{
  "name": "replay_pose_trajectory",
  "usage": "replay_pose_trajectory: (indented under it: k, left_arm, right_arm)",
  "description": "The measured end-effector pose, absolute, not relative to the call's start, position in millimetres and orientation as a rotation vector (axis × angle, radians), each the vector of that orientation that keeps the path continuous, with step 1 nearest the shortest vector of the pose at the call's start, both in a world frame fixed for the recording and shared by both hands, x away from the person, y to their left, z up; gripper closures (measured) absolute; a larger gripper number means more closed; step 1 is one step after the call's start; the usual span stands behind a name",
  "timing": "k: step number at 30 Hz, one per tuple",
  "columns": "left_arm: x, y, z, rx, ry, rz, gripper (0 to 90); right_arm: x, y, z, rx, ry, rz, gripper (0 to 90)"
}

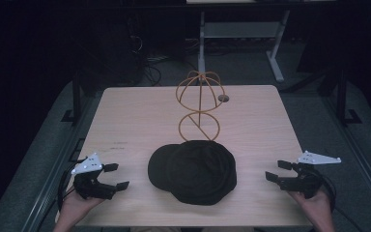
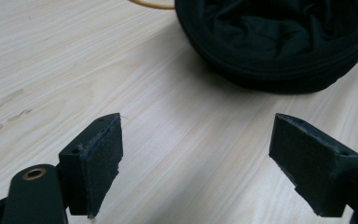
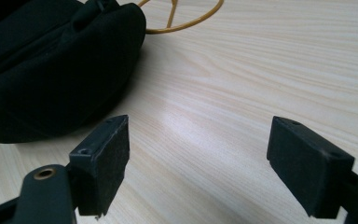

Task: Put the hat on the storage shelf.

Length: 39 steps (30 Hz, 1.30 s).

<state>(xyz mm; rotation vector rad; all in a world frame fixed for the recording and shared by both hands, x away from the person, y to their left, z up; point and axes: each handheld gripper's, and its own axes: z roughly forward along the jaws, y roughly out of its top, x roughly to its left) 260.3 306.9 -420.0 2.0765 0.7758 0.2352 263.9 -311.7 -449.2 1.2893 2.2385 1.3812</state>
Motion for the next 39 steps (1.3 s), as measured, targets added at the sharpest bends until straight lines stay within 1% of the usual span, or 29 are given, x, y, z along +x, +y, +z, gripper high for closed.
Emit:
replay_pose_trajectory:
  k: [5, 11, 14, 16, 17, 21, 32, 39]
  left_arm:
    - [262, 293, -414, 2.089, 0.734, 0.204, 17.0]
    - [260, 271, -402, 2.105, 0.65, 0.195, 17.0]
    - [260, 250, -392, 2.123, 0.576, 0.185, 17.3]
    - [261, 245, -391, 2.127, 0.558, 0.175, 19.2]
    - [262, 234, -388, 2.14, 0.534, 0.157, 19.3]
    - [263, 212, -385, 2.157, 0.488, 0.13, 19.3]
    - [264, 144, -388, 2.261, 0.355, 0.074, 20.6]
    - [262, 110, -396, 2.328, 0.295, 0.042, 21.1]
  right_arm:
    - [264, -312, -449, 1.285, 2.243, 1.376, 20.6]
    - [262, -311, -448, 1.281, 2.242, 1.372, 20.6]
    - [261, -309, -446, 1.268, 2.249, 1.362, 20.3]
    - [260, -309, -446, 1.268, 2.246, 1.364, 20.2]
    - [260, -309, -446, 1.268, 2.246, 1.366, 20.1]
    - [260, -308, -445, 1.251, 2.251, 1.365, 19.8]
    - [257, -306, -442, 1.233, 2.257, 1.367, 20.0]
    - [258, -304, -443, 1.227, 2.273, 1.358, 20.2]
